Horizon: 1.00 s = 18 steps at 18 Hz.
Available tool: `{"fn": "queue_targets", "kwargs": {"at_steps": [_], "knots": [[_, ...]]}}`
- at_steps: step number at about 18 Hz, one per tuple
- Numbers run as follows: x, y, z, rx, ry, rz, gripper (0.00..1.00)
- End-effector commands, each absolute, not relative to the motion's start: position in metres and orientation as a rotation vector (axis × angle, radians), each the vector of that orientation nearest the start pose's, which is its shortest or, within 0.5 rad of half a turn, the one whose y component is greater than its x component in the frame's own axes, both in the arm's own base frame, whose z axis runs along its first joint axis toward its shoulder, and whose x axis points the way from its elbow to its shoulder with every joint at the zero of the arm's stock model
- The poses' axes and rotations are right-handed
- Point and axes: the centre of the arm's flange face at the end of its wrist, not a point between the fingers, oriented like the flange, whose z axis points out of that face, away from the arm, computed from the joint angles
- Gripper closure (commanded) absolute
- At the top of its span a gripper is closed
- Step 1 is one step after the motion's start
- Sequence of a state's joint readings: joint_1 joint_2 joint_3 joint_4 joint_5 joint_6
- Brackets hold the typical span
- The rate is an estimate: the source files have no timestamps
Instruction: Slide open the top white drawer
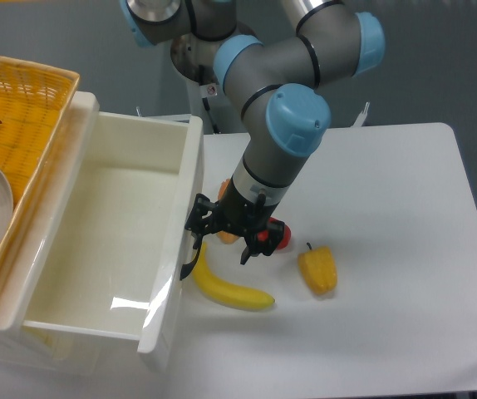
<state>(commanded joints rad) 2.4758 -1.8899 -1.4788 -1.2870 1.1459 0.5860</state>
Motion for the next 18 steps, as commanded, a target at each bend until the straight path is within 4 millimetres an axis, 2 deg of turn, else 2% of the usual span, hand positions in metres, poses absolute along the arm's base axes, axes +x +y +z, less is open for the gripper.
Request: {"fn": "queue_targets", "kwargs": {"at_steps": [4,7,12,13,16,18], "knots": [[-0.398,0.511,0.401,-2.736,-0.421,-0.352,0.01],[-0.426,0.488,0.4,-2.731,-0.376,-0.317,0.0],[-0.474,0.441,0.392,-2.725,-0.322,-0.264,0.0],[-0.487,0.426,0.391,-2.724,-0.299,-0.246,0.0],[-0.509,0.397,0.384,-2.729,-0.209,-0.208,0.0],[-0.521,0.379,0.374,-2.818,-0.13,-0.142,0.0]]}}
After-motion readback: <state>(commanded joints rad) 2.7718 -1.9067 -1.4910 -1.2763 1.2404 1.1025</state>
